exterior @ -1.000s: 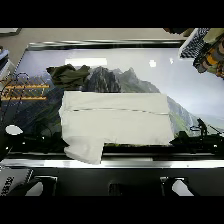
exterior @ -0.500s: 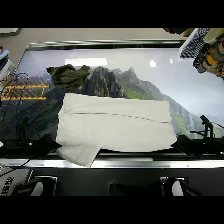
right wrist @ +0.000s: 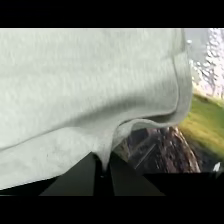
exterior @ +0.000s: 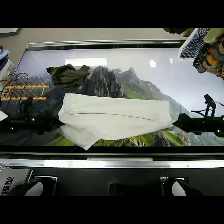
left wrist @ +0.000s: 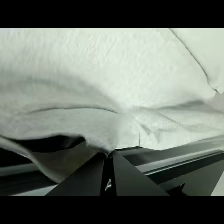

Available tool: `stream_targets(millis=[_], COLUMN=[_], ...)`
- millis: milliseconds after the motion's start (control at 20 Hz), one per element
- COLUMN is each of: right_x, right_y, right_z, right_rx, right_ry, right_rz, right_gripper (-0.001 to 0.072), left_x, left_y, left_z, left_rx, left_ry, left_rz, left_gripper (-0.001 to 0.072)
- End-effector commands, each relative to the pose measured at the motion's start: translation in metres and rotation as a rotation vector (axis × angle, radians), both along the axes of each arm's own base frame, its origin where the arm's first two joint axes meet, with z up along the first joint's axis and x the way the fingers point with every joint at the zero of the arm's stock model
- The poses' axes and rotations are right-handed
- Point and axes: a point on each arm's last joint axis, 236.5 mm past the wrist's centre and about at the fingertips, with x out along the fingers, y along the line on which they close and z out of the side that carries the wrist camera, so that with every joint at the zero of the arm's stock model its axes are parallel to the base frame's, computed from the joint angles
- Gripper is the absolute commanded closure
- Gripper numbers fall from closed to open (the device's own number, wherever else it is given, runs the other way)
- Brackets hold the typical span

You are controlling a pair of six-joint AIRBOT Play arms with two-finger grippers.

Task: Fold the clothes and pants, and hang the long-sleeved shirts on hangers.

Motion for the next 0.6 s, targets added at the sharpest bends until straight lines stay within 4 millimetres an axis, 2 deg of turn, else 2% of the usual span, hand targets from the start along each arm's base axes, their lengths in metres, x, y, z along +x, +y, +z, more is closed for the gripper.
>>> stream_targets(millis=[0,100,300,400,550], right_x=[0.048,0.067,0.104,0.123,0.141], right_y=[-0.006,-0.008,-0.005,-0.006,-0.014], right_z=[-0.006,-0.011,-0.026,-0.032,-0.042], right_rx=[0.069,0.103,0.064,0.051,0.066], right_ry=[-0.044,-0.061,-0.105,-0.113,-0.090], right_rz=[-0.039,-0.063,-0.076,-0.106,-0.179], right_gripper=[0.0672,0.0672,0.0672,0.0672,0.0672], left_x=[0.055,0.083,0.133,0.151,0.170], left_y=[-0.003,-0.010,-0.016,-0.014,-0.011], left_z=[-0.011,-0.012,-0.017,-0.023,-0.032], left_rx=[-0.019,-0.017,-0.019,-0.022,-0.024], left_ry=[-0.007,-0.017,-0.030,-0.026,-0.021], left_rz=[-0.035,-0.064,-0.076,-0.065,-0.051], left_gripper=[0.0686,0.0686,0.0686,0.0685,0.0686])
